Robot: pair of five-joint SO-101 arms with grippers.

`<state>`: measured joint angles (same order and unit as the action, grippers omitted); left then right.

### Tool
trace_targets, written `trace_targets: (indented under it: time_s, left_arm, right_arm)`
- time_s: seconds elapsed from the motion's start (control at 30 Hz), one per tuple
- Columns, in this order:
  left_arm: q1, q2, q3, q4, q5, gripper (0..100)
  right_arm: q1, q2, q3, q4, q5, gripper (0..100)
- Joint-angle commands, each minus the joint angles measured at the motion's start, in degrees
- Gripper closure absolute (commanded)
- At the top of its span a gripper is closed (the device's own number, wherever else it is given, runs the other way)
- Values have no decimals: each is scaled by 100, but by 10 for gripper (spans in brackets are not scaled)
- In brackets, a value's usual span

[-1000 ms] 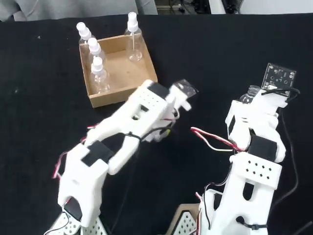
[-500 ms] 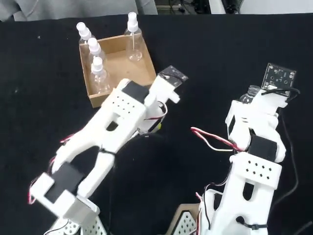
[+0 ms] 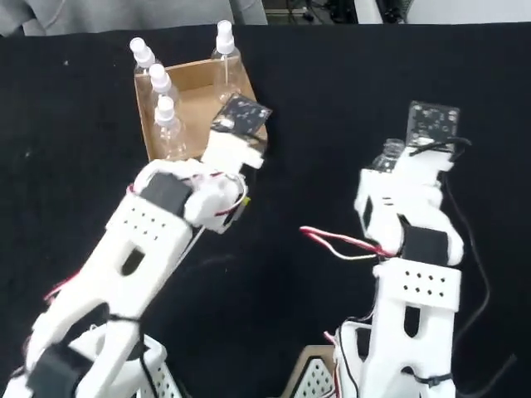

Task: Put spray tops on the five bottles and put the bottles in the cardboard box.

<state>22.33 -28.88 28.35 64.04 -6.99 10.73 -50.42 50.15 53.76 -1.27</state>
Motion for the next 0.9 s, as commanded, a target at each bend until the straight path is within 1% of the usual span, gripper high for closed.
trace_targets:
  time_s: [0.0, 0.17, 0.3, 0.47, 0.73, 0.87]
  left_arm:
    - [-66, -800, 180, -316, 141, 971]
    - [-198, -1626, 699, -730, 607, 971]
    - [-453, -2180, 1130, -1213, 923, 971]
    - [-734, -2716, 1455, -1626, 1442, 971]
    - [-1323, -3314, 1525, -1705, 2215, 972]
    - [-1437, -3508, 1525, -1679, 2233, 971]
  right_arm:
    - [-422, -259, -163, 193, 176, 844]
    - [-967, -462, -154, 404, 589, 844]
    - [-1196, -1200, 48, 484, 730, 844]
    - [-1758, -2158, 593, 343, 993, 844]
    - [-2312, -2659, 1499, -510, 1002, 843]
    - [-2655, -2677, 1736, -703, 958, 843]
